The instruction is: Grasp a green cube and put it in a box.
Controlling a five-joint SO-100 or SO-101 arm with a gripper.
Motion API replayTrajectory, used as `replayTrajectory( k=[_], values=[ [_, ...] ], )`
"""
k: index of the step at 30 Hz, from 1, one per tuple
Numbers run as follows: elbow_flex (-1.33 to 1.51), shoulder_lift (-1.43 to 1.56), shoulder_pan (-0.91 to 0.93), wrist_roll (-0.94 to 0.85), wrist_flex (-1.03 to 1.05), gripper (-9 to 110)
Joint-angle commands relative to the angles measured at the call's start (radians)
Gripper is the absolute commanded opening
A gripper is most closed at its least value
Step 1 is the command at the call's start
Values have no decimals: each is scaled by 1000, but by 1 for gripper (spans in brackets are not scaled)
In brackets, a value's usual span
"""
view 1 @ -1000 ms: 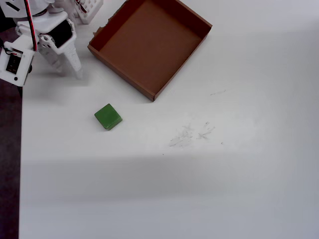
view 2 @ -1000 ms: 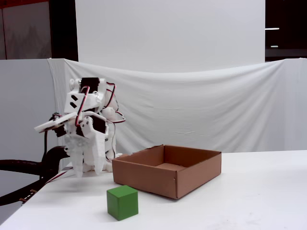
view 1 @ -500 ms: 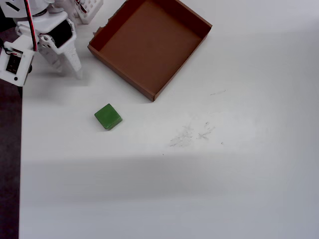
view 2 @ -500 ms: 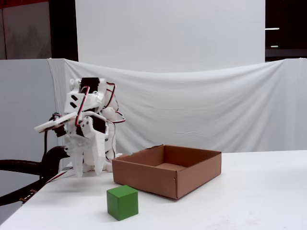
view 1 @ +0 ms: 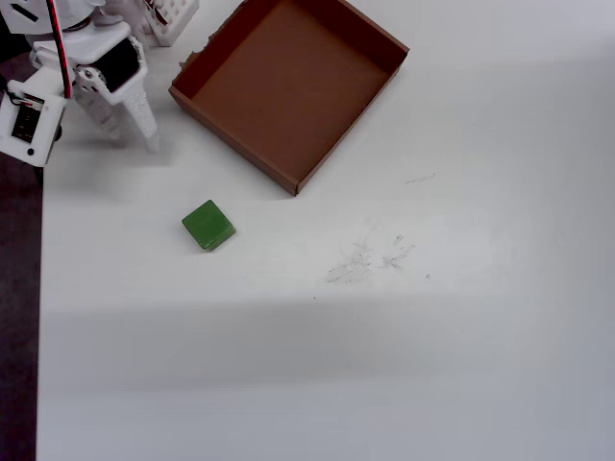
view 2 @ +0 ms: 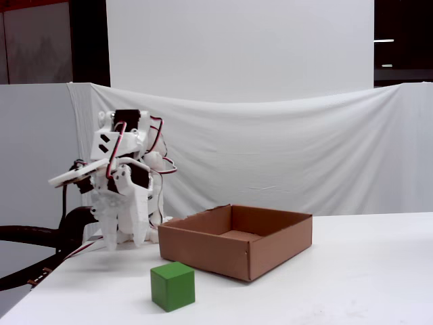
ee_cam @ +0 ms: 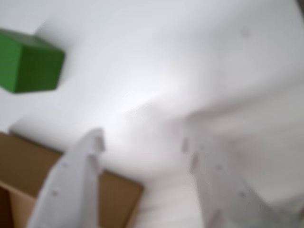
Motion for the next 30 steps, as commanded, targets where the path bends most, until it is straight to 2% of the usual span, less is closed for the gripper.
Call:
replayTrajectory(
  k=[1, 9, 20, 30],
  values=[
    [-6, 2, 3, 3, 6, 22],
    [-8, -2, 5, -5, -8, 22],
    [-29, -124, 2, -49, -173, 25],
    [-311, -495, -55, -187, -232, 26]
  ],
)
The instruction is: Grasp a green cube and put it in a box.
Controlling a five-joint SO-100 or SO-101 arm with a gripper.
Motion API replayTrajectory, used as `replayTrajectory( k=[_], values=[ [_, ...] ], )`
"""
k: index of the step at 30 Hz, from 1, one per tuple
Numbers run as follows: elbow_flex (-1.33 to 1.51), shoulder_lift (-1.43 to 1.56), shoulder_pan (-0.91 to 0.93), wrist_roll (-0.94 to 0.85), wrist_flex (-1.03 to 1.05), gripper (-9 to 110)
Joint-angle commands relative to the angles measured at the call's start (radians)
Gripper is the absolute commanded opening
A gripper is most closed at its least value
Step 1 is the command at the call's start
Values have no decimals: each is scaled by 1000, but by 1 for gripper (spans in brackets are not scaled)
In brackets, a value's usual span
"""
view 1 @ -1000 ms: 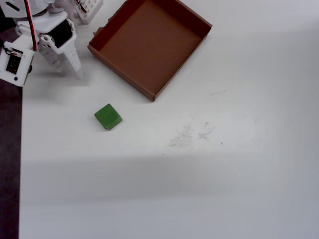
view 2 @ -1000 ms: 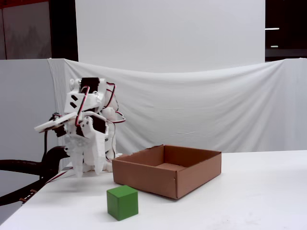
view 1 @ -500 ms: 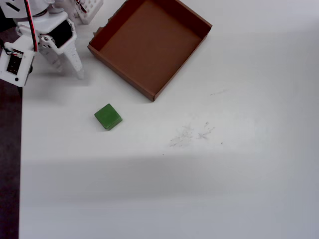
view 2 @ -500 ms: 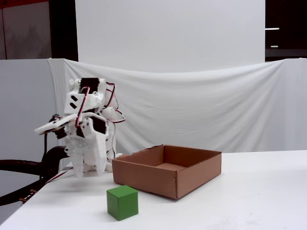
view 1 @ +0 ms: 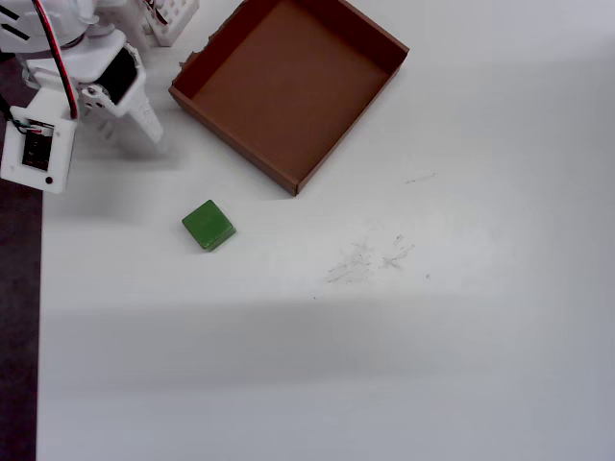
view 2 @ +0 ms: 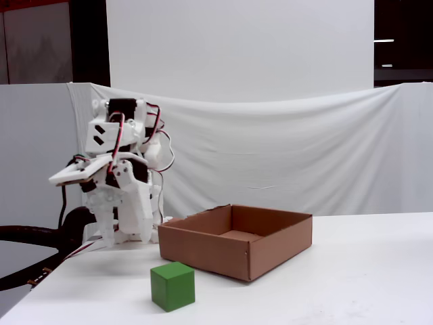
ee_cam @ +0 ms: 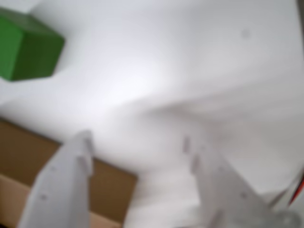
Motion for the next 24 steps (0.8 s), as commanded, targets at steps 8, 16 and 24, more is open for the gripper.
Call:
replayTrajectory(
  k=[8, 16, 24],
  values=[
    [-267, -373, -83, -224, -123, 26],
    [-446, -557, -152, -360, -60, 27],
    [-591, -716, -184, -437, -63, 27]
  ],
)
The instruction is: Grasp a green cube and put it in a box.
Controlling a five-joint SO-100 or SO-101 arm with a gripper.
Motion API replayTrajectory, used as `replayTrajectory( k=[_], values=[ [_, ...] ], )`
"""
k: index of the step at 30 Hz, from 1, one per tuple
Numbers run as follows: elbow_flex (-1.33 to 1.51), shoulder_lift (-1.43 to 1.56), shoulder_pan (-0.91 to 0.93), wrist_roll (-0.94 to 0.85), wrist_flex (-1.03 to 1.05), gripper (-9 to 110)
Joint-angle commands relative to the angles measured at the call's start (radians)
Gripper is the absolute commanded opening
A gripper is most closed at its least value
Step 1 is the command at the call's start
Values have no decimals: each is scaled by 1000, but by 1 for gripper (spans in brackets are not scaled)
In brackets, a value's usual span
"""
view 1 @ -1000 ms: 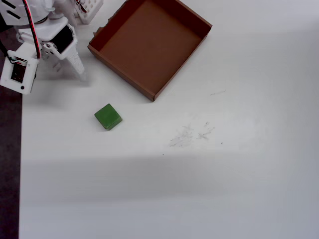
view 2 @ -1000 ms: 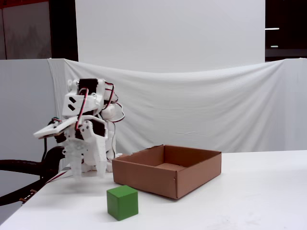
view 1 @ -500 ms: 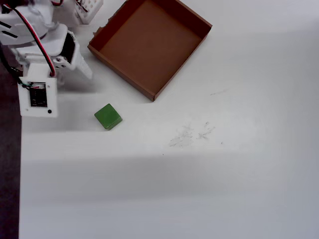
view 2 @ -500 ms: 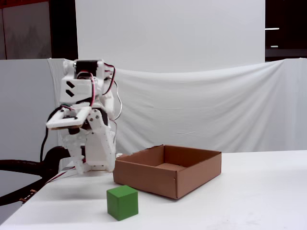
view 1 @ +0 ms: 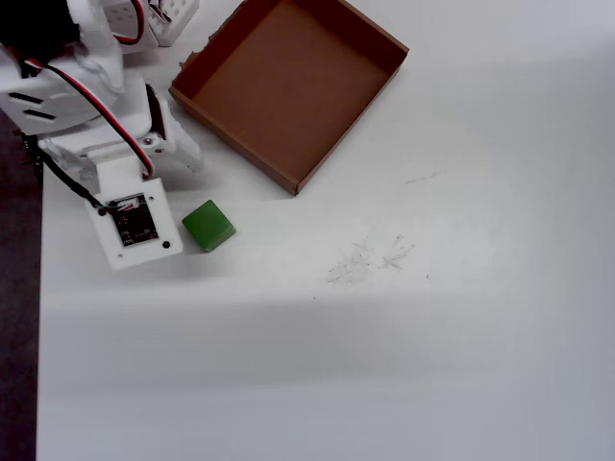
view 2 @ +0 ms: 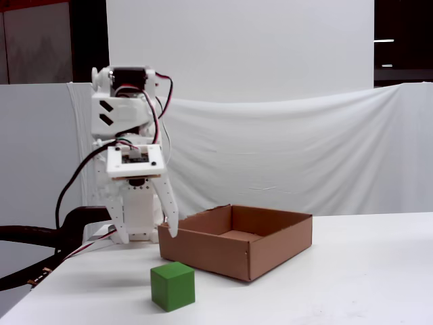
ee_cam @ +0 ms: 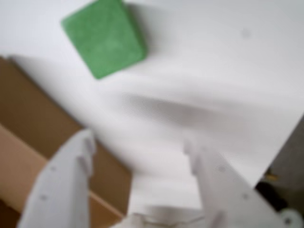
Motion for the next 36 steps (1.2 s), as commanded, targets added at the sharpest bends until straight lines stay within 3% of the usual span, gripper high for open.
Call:
replayTrajectory(
  k=[1, 36],
  values=[
    [-92, -44, -15, -44, 11, 27],
    [-434, -457, -51, -209, 41, 29]
  ],
)
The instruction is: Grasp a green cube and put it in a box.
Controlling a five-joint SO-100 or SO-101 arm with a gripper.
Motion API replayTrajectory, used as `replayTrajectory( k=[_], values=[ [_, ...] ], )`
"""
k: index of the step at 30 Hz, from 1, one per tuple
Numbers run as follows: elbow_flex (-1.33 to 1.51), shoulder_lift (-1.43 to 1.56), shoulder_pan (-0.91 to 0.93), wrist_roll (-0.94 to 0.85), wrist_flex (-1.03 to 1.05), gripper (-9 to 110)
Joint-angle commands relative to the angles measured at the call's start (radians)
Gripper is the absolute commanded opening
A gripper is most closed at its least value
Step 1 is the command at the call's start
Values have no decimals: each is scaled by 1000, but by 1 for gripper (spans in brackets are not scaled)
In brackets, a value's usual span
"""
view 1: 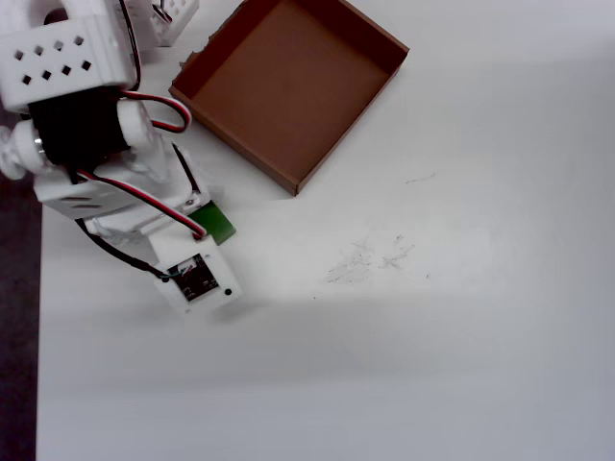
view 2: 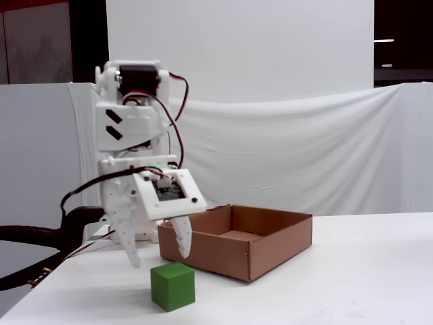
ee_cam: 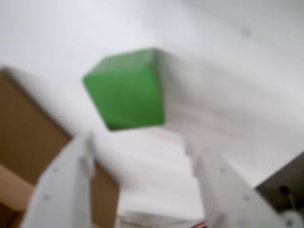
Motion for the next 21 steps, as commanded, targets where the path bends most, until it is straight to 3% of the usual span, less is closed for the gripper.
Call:
replayTrajectory(
  k=[1, 21],
  values=[
    [-71, 2, 6, -38, 3, 29],
    [-155, -167, -28, -74, -41, 29]
  ],
)
